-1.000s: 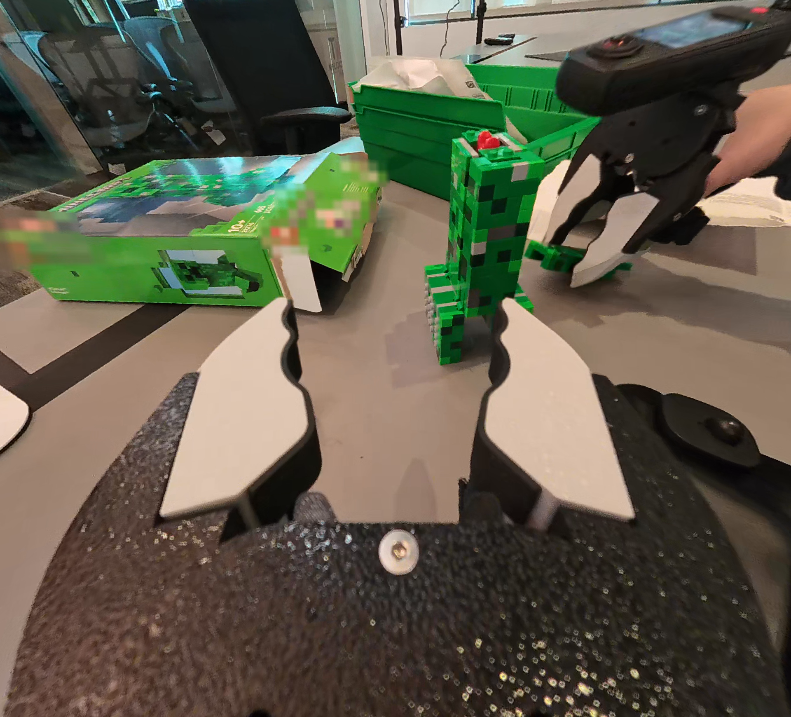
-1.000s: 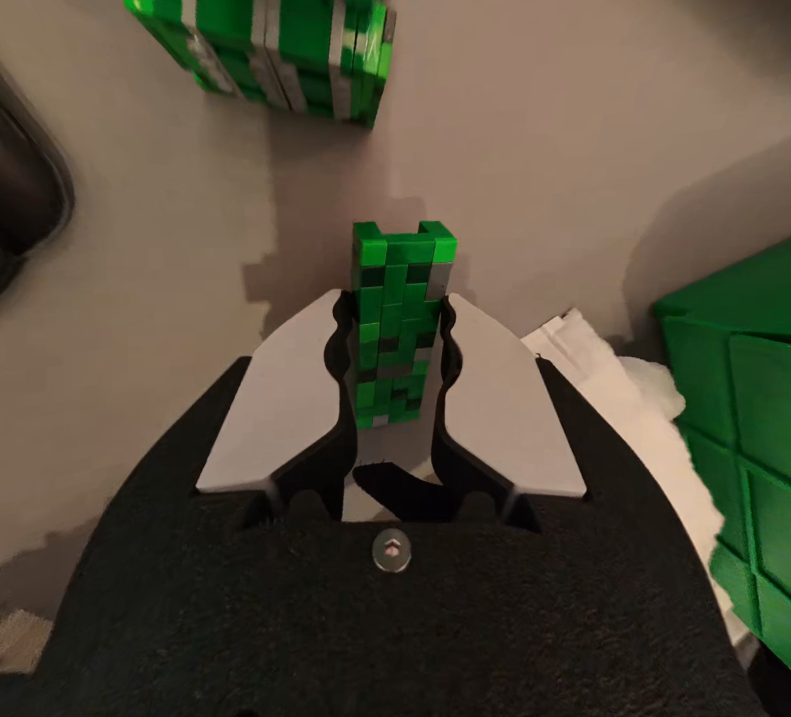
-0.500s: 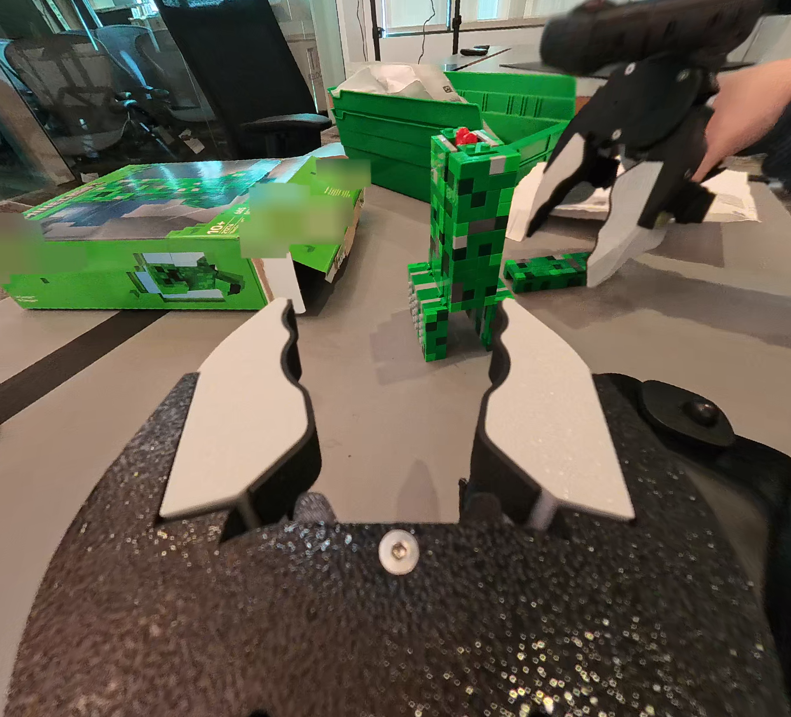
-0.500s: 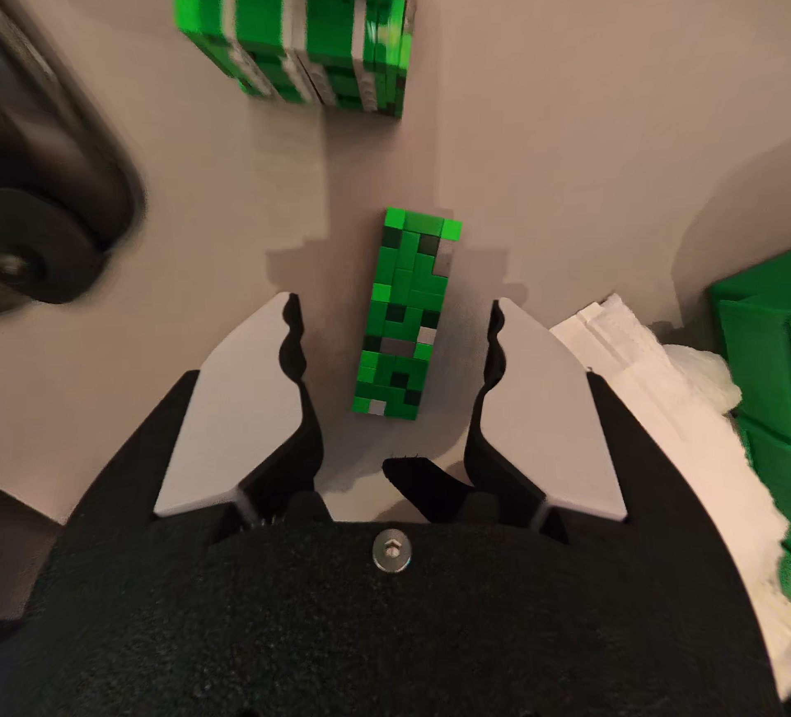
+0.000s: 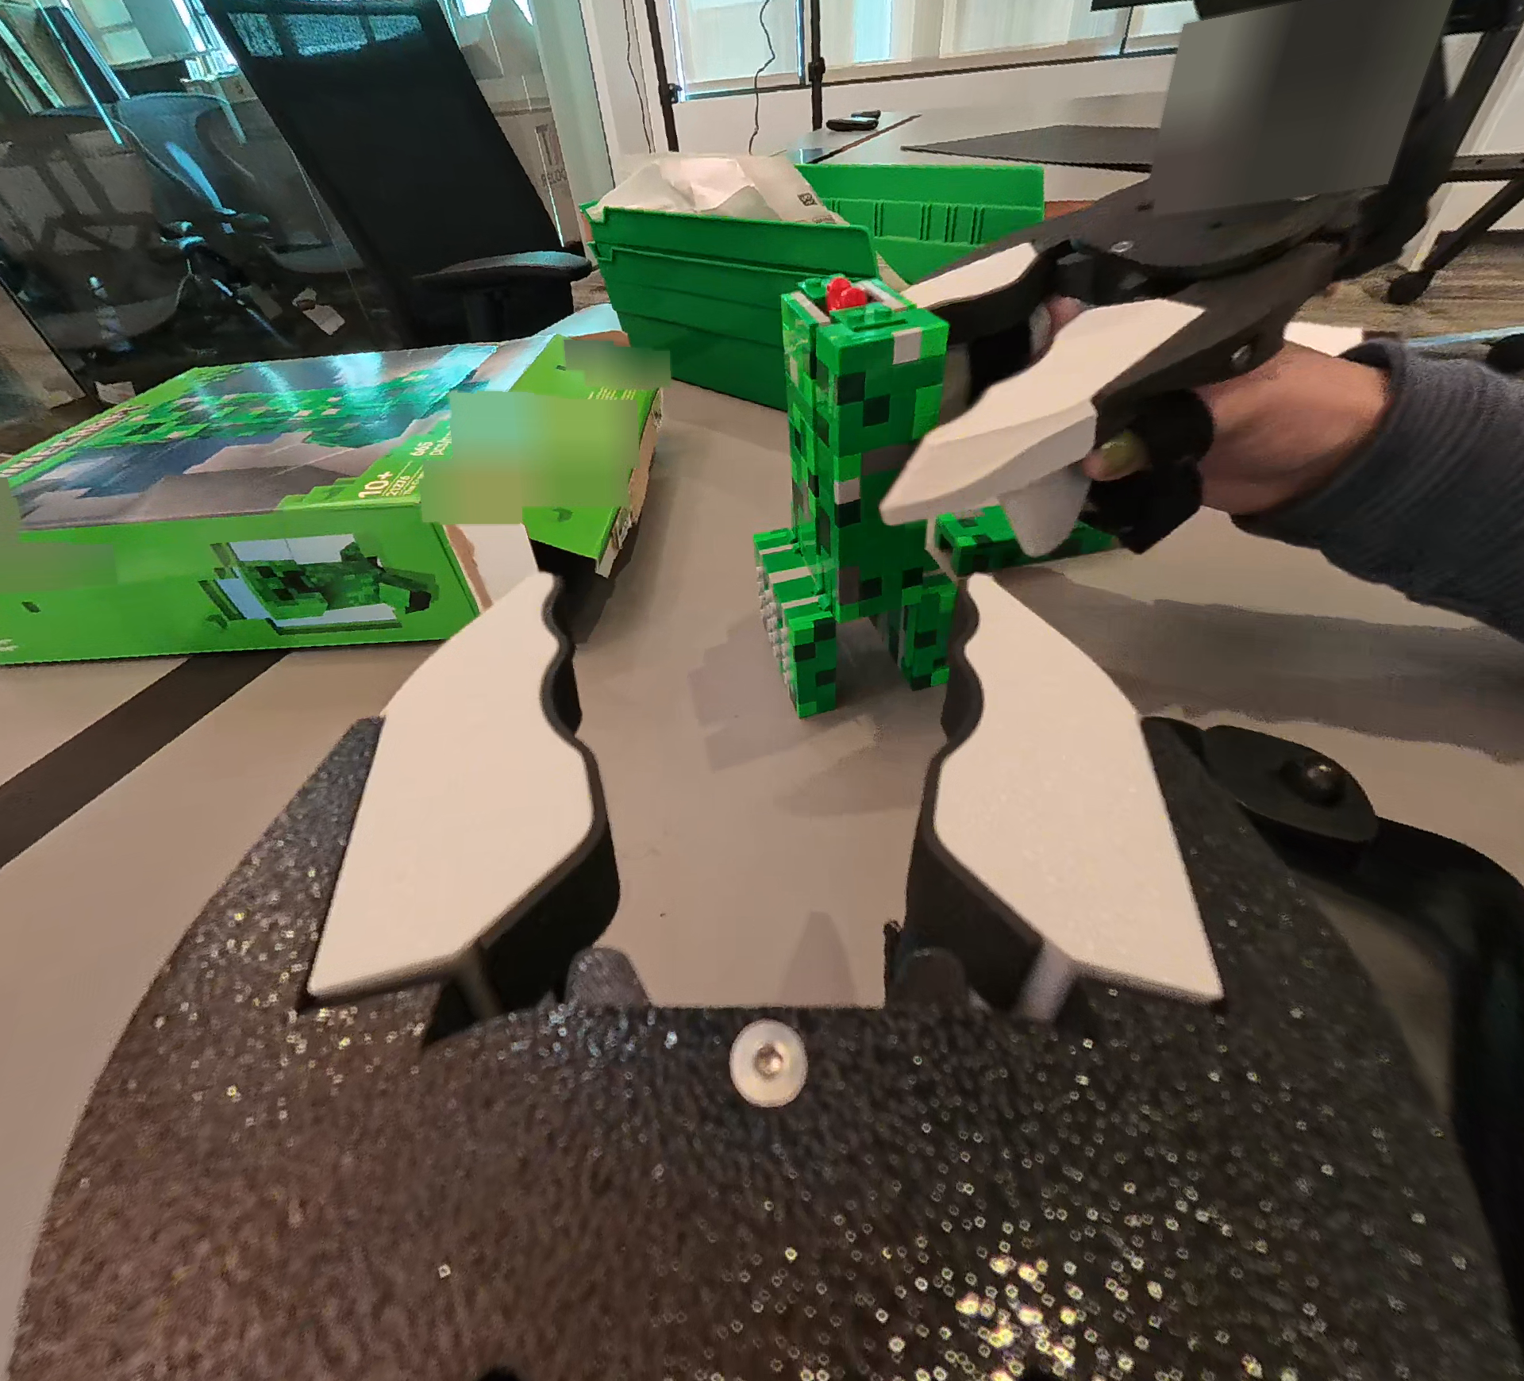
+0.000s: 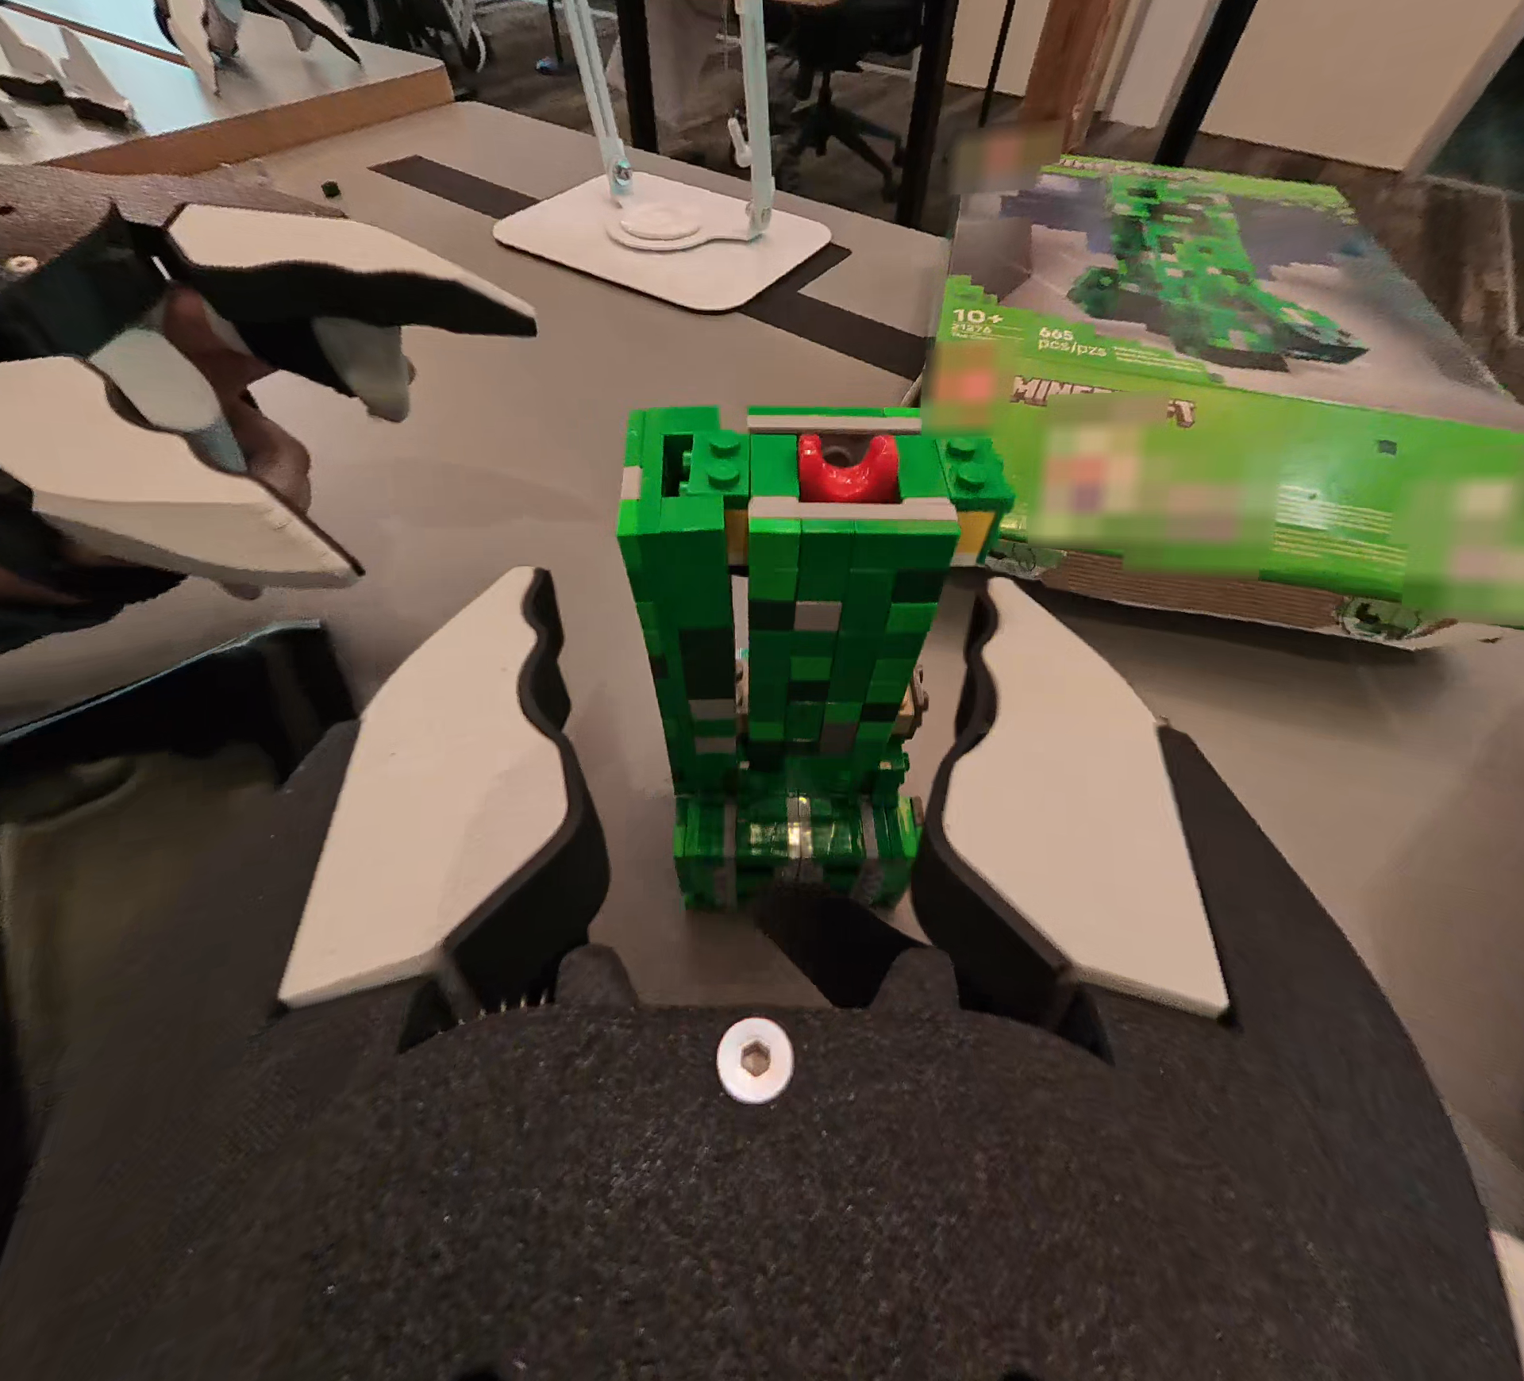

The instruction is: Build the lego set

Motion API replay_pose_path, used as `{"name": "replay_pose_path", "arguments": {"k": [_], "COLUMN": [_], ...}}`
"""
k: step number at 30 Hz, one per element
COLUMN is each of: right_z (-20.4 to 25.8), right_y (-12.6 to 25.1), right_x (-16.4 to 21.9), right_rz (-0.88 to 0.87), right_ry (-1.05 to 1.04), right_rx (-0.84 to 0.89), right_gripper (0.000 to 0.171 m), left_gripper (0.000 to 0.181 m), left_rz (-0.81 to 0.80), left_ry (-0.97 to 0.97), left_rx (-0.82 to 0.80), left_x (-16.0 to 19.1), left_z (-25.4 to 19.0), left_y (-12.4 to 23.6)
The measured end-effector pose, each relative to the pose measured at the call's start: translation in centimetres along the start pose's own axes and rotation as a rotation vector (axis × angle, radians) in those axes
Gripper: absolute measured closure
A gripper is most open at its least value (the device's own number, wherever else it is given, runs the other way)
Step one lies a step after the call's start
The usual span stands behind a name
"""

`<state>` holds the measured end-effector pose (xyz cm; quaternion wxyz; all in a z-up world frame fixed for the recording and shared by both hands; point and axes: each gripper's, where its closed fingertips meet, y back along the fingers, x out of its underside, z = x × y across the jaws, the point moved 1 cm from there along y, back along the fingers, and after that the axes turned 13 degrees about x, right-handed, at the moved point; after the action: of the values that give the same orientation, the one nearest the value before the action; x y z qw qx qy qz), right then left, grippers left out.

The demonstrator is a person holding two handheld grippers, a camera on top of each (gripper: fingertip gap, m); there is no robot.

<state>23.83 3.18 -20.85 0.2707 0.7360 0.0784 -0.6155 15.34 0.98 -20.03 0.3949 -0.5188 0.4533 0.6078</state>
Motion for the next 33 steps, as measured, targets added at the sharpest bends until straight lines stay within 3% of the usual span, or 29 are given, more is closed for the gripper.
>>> {"name": "replay_pose_path", "arguments": {"k": [4,7,17,28,33], "right_z": [-0.3,0.4,3.8,3.9,3.0], "right_y": [-0.1,0.0,1.4,1.4,1.9], "right_x": [-0.5,-0.5,-0.4,-0.4,-1.1], "right_rz": [-0.054,-0.084,-0.184,-0.188,-0.216], "right_ry": [0.034,0.04,0.125,0.124,0.064], "right_rx": [0.017,-0.09,-0.586,-0.68,-0.673], "right_gripper": [0.109,0.114,0.114,0.113,0.099], "left_gripper": [0.095,0.095,0.1,0.102,0.103], "left_rz": [-0.007,-0.015,-0.057,-0.104,-0.094], "left_ry": [-0.001,-0.001,-0.034,0.01,-0.005], "left_rx": [0.027,0.069,0.218,0.36,0.395], "left_x": [0.3,0.2,-2.5,-3.1,-2.9], "left_z": [-0.4,-0.8,-2.1,-2.2,-2.2], "left_y": [0.1,-0.1,-2.4,-4.7,-4.9]}}
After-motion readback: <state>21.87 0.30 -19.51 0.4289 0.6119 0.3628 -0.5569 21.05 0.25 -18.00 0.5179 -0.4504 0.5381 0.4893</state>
